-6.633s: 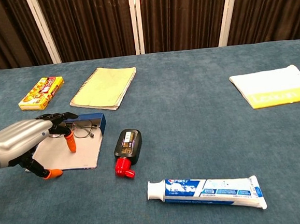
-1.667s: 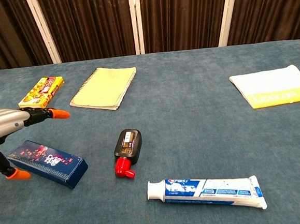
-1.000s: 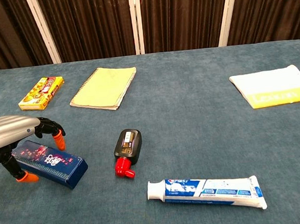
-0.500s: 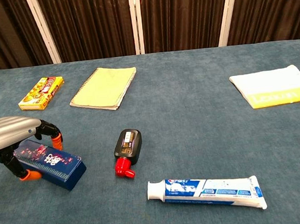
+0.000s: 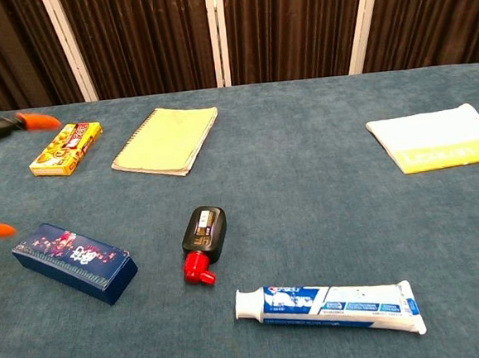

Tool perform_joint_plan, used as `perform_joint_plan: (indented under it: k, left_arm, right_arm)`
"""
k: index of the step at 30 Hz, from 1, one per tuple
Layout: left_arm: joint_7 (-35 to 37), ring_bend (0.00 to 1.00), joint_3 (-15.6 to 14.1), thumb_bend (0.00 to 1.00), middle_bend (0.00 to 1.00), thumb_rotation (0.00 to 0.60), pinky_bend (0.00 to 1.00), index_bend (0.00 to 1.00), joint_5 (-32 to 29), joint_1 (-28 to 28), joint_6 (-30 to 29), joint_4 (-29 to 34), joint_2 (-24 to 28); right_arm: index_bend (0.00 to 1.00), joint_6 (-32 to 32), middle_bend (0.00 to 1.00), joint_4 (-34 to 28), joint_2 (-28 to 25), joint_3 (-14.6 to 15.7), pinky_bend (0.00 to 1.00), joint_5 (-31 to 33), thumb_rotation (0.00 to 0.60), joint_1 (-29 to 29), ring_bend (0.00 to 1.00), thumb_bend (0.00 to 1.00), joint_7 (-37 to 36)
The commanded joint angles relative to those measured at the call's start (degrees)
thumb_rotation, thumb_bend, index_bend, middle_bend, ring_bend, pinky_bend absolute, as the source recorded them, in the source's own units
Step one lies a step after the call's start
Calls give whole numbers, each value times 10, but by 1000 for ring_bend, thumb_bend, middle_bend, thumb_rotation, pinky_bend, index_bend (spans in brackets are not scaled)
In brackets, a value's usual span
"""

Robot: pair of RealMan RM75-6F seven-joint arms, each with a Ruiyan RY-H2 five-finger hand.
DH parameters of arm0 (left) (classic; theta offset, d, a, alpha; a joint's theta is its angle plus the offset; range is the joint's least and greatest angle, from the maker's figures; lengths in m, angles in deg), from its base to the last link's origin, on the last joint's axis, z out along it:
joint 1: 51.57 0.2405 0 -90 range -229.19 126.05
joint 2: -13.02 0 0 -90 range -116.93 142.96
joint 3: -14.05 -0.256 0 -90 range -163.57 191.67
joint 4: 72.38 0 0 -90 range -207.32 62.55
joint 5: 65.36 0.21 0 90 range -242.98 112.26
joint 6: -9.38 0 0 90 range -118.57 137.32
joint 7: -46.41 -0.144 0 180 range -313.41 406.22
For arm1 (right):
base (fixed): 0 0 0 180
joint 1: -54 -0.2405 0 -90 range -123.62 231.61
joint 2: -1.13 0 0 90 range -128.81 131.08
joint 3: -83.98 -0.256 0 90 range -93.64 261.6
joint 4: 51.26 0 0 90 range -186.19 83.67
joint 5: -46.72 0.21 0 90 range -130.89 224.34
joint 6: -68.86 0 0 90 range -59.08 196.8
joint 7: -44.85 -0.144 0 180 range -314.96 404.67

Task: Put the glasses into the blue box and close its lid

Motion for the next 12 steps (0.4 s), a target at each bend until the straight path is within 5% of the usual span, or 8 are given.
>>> perform_joint_plan:
  k: [1,5,12]
  left_arm:
    - [-48,0,0,0,0,600,0,0,9,67,-105,73,43]
    - [-65,0,-15,0,0,600,0,0,31,132,-202,122,70]
    - [-15,0,-19,0,0,600,0,0,53,162,-226,115,88]
  right_arm:
    - [0,-2,0,0,1,0,0,-1,600,0,0,0,1]
    - [0,-3,0,13,4,0,0,-10,600,-2,0,0,3]
    - [0,1,0,17,12,2,0,-14,600,-4,0,0,19]
